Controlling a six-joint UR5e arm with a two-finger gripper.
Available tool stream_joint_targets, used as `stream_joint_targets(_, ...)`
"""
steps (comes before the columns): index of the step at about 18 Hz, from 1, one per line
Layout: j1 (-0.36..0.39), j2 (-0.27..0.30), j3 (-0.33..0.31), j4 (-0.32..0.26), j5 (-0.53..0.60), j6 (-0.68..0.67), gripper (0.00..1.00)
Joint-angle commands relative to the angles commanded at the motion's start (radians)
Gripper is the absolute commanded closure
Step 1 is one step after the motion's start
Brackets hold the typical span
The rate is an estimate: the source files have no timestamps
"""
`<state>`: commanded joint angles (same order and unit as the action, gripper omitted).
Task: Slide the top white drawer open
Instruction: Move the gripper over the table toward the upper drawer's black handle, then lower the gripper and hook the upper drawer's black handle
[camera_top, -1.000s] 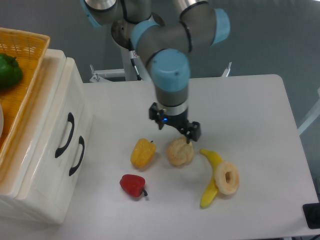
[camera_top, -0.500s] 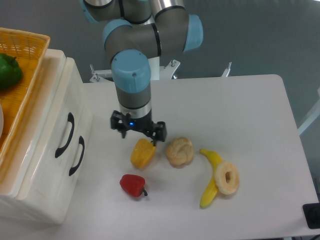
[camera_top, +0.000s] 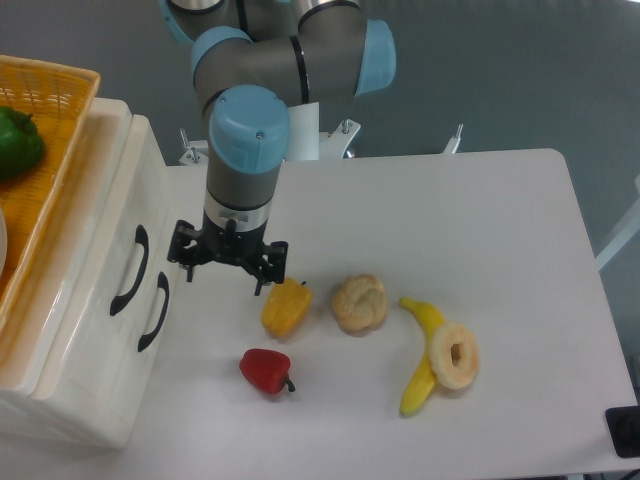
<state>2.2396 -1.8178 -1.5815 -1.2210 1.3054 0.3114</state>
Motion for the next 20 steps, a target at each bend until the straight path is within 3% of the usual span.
stream_joint_targets(8,-0.015,0.002,0.028,-0.041,-0.064,-0.002,0.0)
stream_joint_targets(20,-0.023,0.002,0.028,-0.155,-0.117,0.0,0.0)
